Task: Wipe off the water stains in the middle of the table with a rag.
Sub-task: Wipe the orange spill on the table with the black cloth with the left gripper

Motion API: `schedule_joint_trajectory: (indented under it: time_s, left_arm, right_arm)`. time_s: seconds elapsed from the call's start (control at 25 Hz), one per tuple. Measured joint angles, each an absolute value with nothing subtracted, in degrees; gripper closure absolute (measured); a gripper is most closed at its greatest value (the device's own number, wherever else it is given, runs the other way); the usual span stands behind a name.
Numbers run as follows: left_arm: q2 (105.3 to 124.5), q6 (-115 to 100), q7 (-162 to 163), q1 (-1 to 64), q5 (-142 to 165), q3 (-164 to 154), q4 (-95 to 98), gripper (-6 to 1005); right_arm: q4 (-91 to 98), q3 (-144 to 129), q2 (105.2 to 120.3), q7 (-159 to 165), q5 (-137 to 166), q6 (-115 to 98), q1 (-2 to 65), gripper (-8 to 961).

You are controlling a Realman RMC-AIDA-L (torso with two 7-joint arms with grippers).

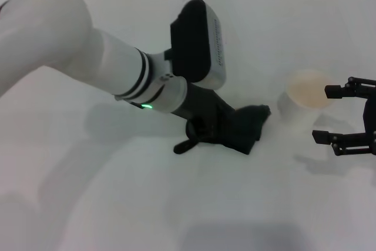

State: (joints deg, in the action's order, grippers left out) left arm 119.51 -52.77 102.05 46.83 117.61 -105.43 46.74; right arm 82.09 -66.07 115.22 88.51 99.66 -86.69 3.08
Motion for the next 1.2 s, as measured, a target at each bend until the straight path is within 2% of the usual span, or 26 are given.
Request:
schedule_joint_trajectory:
  time_s: [0.44,1.2]
  left_arm:
    - [119.44,-53.1,101.8,46.5,122.3,-98.2,46.5,932]
    - [119.62,-55.7,100.9,46.3,115.3,-103.8,47.1,932]
  right_arm:
    - [81.8,-66.2,115.22,88.5,99.7,-86.7,3.1,95]
    - [82.0,-66.5,115.31,88.5,99.7,-86.7,3.1,96]
